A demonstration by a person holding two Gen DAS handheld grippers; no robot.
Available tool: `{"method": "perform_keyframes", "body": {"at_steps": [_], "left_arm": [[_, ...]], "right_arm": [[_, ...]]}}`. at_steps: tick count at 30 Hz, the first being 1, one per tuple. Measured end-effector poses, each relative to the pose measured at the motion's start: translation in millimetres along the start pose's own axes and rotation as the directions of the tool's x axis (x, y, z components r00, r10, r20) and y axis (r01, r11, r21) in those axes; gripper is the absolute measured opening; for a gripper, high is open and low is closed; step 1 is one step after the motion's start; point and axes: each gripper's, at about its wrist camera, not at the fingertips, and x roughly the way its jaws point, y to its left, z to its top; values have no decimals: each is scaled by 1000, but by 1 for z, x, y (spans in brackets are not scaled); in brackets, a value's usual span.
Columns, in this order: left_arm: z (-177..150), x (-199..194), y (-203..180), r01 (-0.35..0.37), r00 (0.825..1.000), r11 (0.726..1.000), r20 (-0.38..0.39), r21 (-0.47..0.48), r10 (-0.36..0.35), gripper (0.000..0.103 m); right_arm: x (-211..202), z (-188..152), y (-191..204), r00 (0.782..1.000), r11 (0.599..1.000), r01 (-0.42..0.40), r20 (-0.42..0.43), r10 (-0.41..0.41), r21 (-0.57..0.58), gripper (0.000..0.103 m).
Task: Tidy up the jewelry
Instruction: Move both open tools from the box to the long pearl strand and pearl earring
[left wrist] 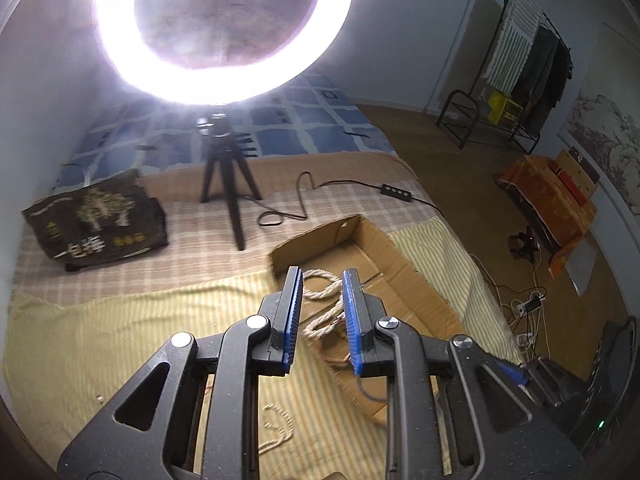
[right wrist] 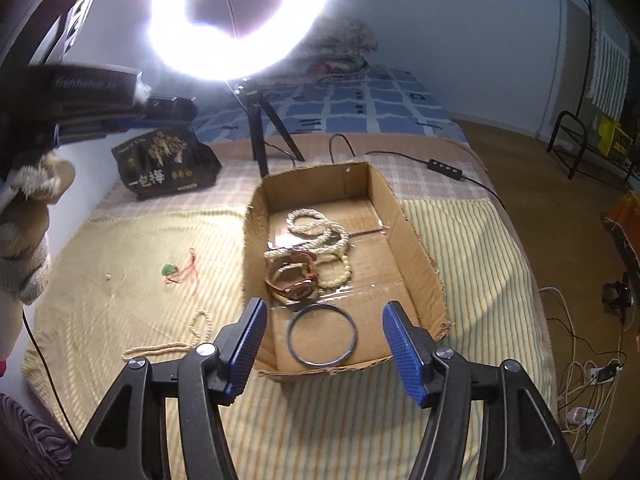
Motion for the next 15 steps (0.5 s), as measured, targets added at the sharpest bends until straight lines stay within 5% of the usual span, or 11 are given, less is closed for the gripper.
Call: {"method": "perform_keyframes", "body": {"at_steps": [9, 12, 15], "left_arm": [[-33, -50, 59, -57, 998, 997, 22, -59, 59, 20], [-48, -63, 83, -76, 997, 994, 22, -77, 78, 45], [-62, -71, 106, -120, 992, 989, 21, -84, 122, 48]], "right_arm": [[-17, -13, 36, 998, 998, -59, 26, 59, -26, 67], [-19, -19, 50, 996, 996, -86, 23, 87, -39, 70], [-20, -24, 64, 994, 993, -103, 29, 104, -53, 75]]}}
